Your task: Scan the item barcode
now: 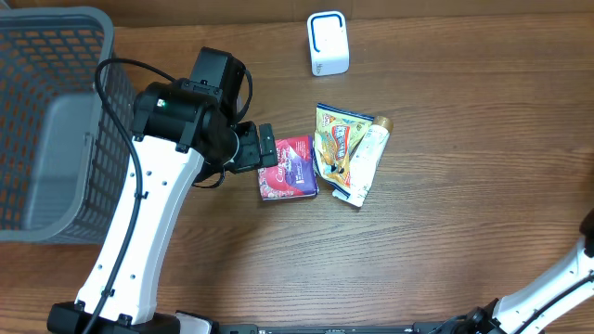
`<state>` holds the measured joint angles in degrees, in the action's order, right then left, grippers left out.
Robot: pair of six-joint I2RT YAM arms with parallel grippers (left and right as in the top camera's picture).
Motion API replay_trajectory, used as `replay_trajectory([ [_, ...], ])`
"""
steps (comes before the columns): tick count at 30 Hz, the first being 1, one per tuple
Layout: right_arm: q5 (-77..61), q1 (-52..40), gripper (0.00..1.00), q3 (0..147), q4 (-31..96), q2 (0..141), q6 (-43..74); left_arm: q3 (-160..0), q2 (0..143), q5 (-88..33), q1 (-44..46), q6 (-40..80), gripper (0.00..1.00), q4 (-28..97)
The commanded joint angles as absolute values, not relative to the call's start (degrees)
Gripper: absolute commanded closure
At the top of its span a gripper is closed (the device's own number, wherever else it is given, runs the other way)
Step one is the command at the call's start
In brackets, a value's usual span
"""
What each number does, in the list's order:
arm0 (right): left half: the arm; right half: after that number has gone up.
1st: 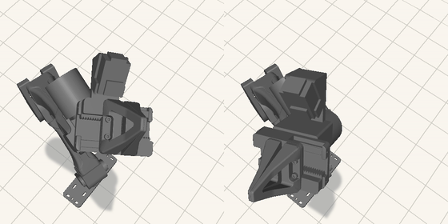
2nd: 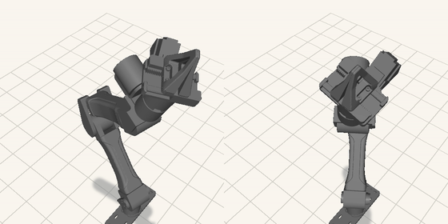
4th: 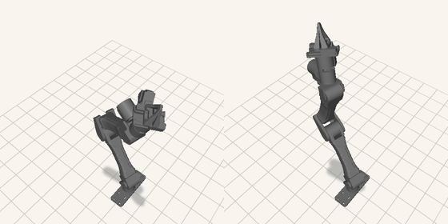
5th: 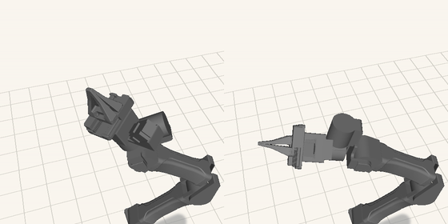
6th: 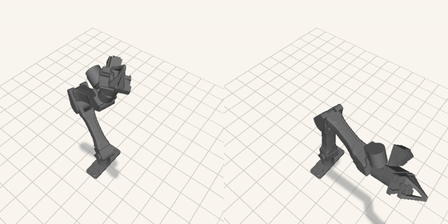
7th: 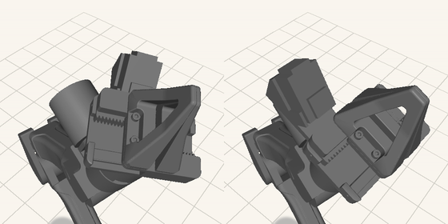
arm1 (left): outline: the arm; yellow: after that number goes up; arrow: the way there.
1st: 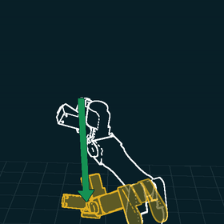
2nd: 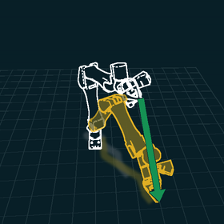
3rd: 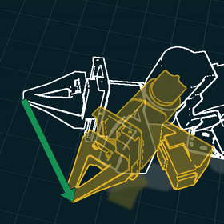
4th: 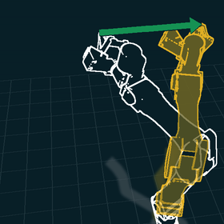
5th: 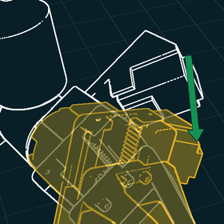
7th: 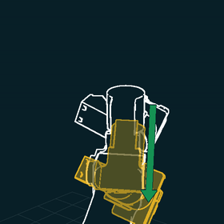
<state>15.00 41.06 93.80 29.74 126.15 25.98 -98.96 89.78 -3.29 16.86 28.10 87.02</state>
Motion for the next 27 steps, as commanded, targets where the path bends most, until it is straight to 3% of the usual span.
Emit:
replay_trajectory([
  [1,12.80,43.00,0.96,94.19,30.41,123.33,27.22,-99.74,89.14,-2.74,16.80,27.20,0.00,86.91],
  [2,12.78,43.48,0.93,94.19,30.92,123.33,27.22,-99.74,89.14,-2.74,16.80,27.20,0.00,86.91],
  [3,12.78,43.75,0.82,94.21,31.09,123.31,27.20,-99.74,89.14,-2.74,16.80,27.20,0.00,86.89],
  [4,12.78,43.81,0.48,94.21,31.48,123.13,26.94,-99.74,89.14,-2.74,16.80,27.20,0.00,86.91],
  [5,12.78,43.79,0.03,94.24,31.88,122.85,26.15,-99.74,89.14,-2.74,16.80,27.20,0.00,86.91],
  [14,7.40,42.81,0.00,94.28,31.75,107.48,20.99,-99.74,89.14,-2.74,16.80,27.20,0.01,86.91],
  [18,-12.97,42.35,0.00,94.28,30.74,98.78,21.02,-99.74,89.14,-2.74,16.80,27.20,0.00,86.89],
  [20,-33.19,41.08,0.00,94.28,30.06,95.83,21.02,-99.74,89.14,-2.74,16.80,27.20,0.00,86.89],
  [23,-48.31,38.20,0.00,94.21,30.48,95.85,21.02,-99.74,89.14,-2.74,16.80,27.20,0.00,86.89],
  [27,-51.99,28.16,0.00,94.15,39.83,97.80,19.53,-99.74,89.14,-2.74,16.80,27.20,0.00,86.91],
])
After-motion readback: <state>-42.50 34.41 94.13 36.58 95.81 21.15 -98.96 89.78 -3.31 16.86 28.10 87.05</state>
